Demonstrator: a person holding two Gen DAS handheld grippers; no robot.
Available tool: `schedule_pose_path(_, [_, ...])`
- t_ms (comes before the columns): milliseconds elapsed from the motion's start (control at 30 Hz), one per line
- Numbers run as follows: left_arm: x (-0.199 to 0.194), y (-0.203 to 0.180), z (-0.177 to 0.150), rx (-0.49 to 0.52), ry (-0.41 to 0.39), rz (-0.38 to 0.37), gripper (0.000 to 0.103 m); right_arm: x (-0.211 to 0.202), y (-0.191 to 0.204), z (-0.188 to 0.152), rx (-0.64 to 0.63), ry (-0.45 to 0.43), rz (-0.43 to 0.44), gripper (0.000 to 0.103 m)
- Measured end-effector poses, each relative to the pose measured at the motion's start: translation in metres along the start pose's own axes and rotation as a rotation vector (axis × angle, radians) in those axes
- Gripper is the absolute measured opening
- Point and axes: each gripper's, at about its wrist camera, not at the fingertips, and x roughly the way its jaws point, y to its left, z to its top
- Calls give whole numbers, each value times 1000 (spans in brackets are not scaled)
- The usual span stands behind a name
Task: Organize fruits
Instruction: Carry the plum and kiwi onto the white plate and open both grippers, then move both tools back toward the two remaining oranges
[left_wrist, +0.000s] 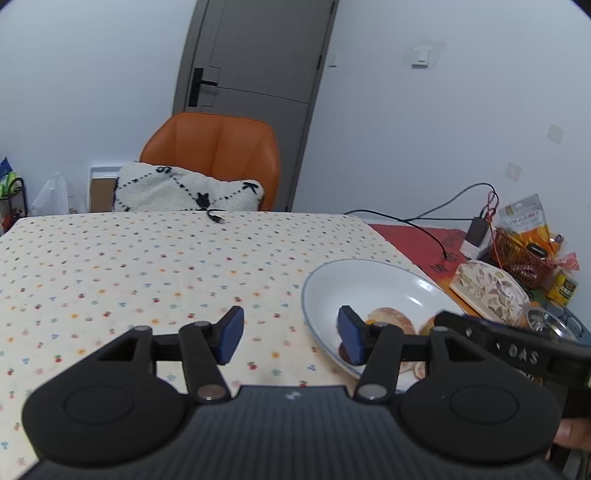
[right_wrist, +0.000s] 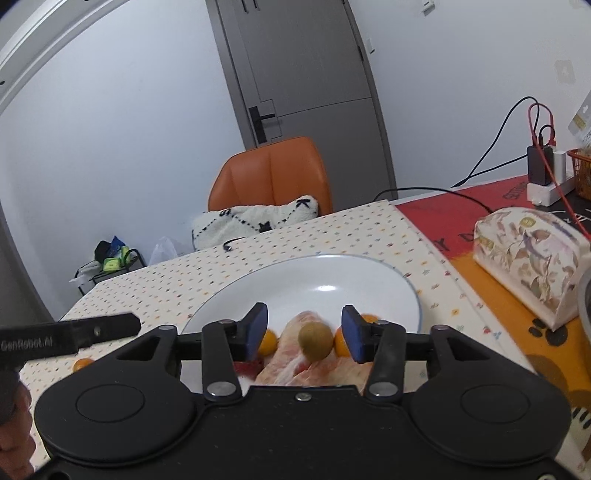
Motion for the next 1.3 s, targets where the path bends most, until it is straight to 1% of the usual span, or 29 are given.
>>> schedule_pose_path(233, [-14, 15, 0, -14, -16, 39, 80, -7, 9, -10, 20, 24, 43, 49])
schedule_pose_path(300, [-18, 19, -1, -17, -19, 59, 83, -8, 13, -12, 25, 26, 47, 51])
schedule_pose_path(400, [-25, 27, -3, -18, -28, 89, 89, -10, 18, -14, 30, 29, 59, 60])
schedule_pose_path(500, [-33, 35, -6, -22, -35, 112, 94, -11, 26, -17, 31, 40, 77, 61])
schedule_pose_path(533, [-35, 38, -6, -23, -33, 115, 97, -11, 29, -17, 30, 43, 83, 63])
schedule_pose_path(600, [-38, 46, -7, -30, -8, 99, 101, -13, 35, -19, 23, 45, 90, 73])
schedule_pose_path(667, [-41, 55, -9, -53, 18, 89, 101, -15, 42, -19, 12, 44, 100, 79])
schedule_pose_path(733, [-45, 63, -12, -72, 29, 94, 101, -16, 48, -19, 0, 46, 112, 86])
schedule_pose_path(800, [-49, 70, -14, -81, 36, 113, 101, -17, 55, -19, -6, 44, 122, 102])
schedule_pose_path(1033, [-66, 90, -23, -99, 33, 137, 101, -20, 77, -21, -45, 47, 153, 103])
schedule_pose_path(1233, [-73, 97, -29, -90, 36, 152, 101, -19, 90, -24, -50, 66, 168, 103])
schedule_pose_path(1300, [-73, 98, -32, -84, 49, 147, 101, -18, 94, -25, -57, 74, 175, 103])
